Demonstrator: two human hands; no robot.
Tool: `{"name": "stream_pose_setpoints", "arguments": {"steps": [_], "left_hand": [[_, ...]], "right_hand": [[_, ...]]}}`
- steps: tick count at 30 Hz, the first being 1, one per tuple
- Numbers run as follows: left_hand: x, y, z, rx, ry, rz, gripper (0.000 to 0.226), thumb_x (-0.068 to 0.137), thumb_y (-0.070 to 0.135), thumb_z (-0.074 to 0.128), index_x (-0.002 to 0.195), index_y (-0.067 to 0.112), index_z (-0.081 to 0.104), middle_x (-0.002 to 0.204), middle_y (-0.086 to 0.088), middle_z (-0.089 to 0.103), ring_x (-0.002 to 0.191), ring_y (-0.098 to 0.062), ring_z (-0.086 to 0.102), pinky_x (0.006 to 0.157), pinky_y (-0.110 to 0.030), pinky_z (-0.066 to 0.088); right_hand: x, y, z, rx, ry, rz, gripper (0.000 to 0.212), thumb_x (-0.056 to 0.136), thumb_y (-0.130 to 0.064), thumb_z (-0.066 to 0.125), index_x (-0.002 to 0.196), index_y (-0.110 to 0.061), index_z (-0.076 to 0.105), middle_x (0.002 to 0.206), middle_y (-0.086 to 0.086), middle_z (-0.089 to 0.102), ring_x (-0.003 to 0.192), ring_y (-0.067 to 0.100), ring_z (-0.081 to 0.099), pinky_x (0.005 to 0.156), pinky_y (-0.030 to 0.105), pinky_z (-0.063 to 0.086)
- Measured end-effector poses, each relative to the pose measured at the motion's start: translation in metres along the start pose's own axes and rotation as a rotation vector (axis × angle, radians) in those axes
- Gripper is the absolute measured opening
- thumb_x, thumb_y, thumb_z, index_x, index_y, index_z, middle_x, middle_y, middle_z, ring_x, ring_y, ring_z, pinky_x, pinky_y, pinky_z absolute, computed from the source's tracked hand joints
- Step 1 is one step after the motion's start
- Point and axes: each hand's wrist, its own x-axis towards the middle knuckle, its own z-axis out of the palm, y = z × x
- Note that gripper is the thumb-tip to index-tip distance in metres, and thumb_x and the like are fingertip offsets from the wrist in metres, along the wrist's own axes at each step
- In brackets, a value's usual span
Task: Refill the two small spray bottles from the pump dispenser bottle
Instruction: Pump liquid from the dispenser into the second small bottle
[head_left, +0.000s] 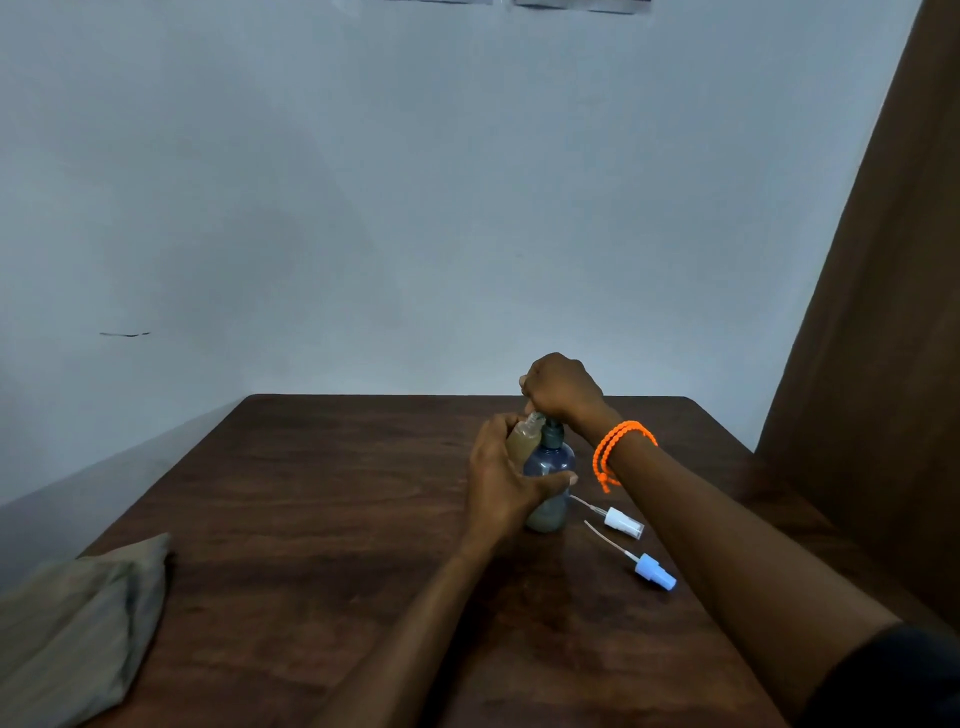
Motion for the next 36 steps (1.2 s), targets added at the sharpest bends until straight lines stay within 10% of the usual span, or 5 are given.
{"name": "stream_pose_setpoints", "arguments": {"steps": [29,36], "left_hand": [[0.000,0.001,0.000,-0.036,-0.013,-0.003,0.063,0.050,0.030,0.102,0.095,0.033,0.058,0.100,0.004,0.064,0.086,-0.005,0.062,0.069,-0.017,0.050],[0.001,-0.005,-0.002,-0.073,0.007,0.025,0.025,0.087,0.041,0.080,0.096,0.025,0.063,0.094,0.006,0.067,0.087,-0.007,0.062,0.072,-0.022,0.047]], "right_hand": [[0.001,-0.004,-0.003,0.033,-0.031,0.002,0.025,0.085,-0.028,0.052,0.085,-0.010,0.070,0.082,0.008,0.075,0.084,0.027,0.070,0.079,0.044,0.060],[-0.005,0.004,0.006,0.057,0.032,0.003,0.027,0.084,-0.028,0.050,0.079,-0.009,0.069,0.079,0.009,0.074,0.084,0.028,0.068,0.080,0.043,0.059]]}}
